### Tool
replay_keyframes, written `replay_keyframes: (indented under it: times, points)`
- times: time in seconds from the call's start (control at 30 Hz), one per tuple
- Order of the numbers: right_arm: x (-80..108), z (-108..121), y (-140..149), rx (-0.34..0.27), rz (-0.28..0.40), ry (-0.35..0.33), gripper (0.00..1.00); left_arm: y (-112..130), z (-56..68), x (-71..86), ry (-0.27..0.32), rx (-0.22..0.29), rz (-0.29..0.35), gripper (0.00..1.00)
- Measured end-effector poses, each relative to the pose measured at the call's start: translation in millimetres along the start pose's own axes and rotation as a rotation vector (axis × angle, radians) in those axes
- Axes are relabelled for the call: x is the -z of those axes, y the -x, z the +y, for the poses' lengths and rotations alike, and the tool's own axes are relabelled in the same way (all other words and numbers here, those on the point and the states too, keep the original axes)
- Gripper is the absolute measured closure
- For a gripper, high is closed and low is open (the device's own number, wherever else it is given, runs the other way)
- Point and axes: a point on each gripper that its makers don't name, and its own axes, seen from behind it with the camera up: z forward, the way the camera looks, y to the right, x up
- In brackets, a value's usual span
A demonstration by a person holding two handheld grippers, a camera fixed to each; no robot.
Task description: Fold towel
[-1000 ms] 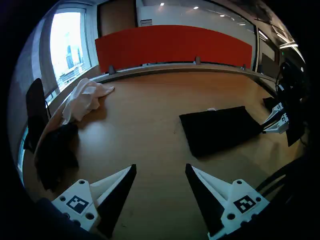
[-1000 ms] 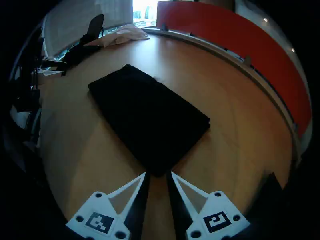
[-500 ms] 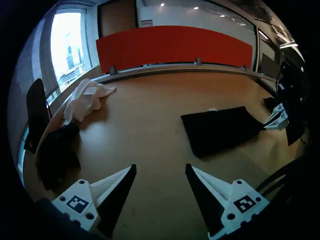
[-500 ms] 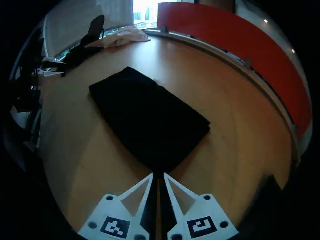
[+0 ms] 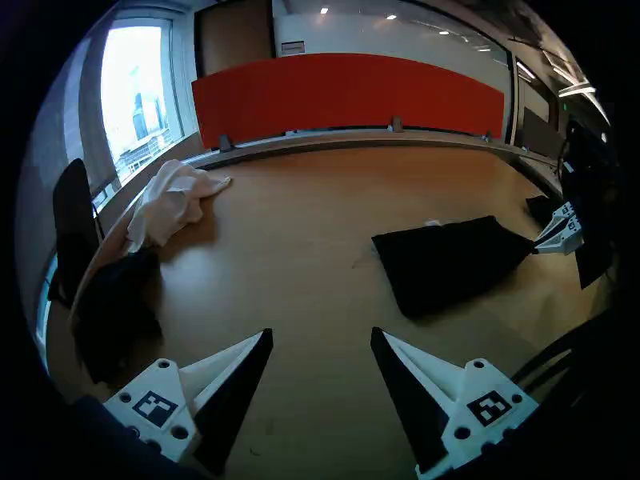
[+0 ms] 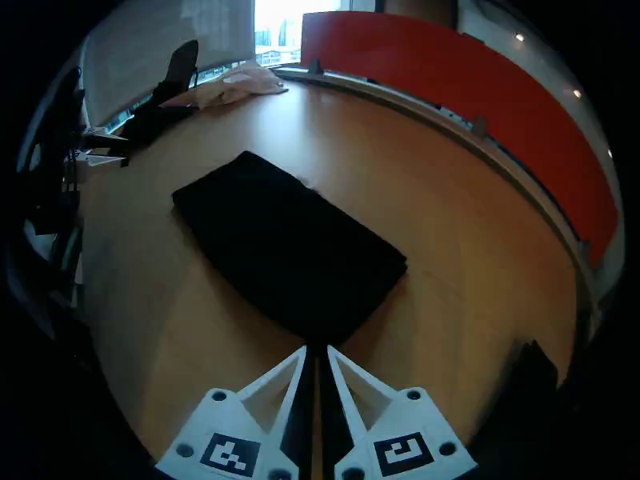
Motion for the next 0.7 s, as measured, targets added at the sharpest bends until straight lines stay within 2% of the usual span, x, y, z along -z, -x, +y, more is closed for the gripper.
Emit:
replay_keyframes:
  times: [0.37, 0.7]
  points:
    - [9.2, 1.6, -14.0, 0.005, 0.032, 0.009, 0.97, 1.1, 0.5, 5.0, 0.001, 0.0, 0.002, 0.09]
    - [18.2, -4.2, -71.2, 0.081, 0.123, 0.007, 0.97, 0.6, -1.4, 14.5, -0.013, 0.008, 0.011, 0.09]
